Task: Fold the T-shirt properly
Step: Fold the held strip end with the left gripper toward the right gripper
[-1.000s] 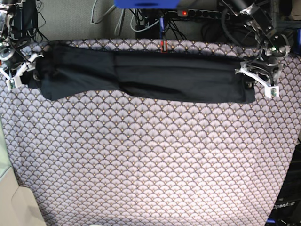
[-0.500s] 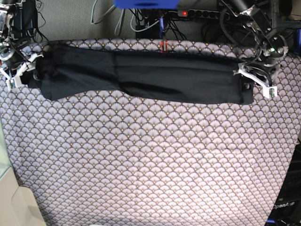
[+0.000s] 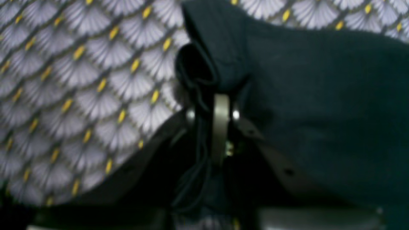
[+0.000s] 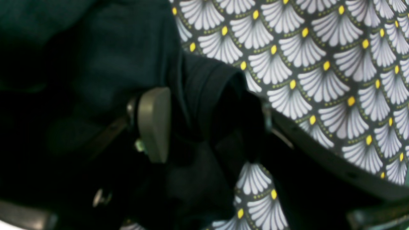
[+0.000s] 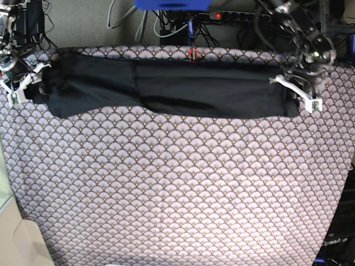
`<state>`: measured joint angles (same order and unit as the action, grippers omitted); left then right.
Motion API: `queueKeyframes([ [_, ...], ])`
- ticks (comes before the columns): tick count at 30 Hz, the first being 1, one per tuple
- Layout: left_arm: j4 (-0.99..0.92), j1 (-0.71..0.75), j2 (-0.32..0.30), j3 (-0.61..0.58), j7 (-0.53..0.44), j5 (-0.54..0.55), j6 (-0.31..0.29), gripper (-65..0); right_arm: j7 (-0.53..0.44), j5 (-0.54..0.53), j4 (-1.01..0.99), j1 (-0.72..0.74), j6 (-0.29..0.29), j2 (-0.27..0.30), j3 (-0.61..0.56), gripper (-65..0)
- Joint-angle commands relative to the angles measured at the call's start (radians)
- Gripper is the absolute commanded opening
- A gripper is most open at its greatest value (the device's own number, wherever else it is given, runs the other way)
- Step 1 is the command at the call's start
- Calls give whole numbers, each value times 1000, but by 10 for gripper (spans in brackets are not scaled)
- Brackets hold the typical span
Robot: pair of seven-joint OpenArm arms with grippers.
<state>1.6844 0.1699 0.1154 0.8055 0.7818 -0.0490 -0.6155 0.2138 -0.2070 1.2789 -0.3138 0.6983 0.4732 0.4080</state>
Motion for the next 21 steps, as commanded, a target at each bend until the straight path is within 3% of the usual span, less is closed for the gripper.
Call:
queueKeyframes([
  [1,76,-7,-1,-34,-28,21,-10,-650,-11,-6,14,0,0,20,4,-289],
  [4,193,33,0,-148,-26,19,-5,-650,-11,-6,14,0,0,20,4,-289],
  [7,257,55,0,-246,37,19,1,-650,-11,-6,14,0,0,20,4,-289],
  [12,276,58,0,-395,118,27,1,-650,-11,-6,14,0,0,20,4,-289],
  [21,271,63,40,-578,126,18,4,-650,-9,-4,12,0,0,20,4,-289],
])
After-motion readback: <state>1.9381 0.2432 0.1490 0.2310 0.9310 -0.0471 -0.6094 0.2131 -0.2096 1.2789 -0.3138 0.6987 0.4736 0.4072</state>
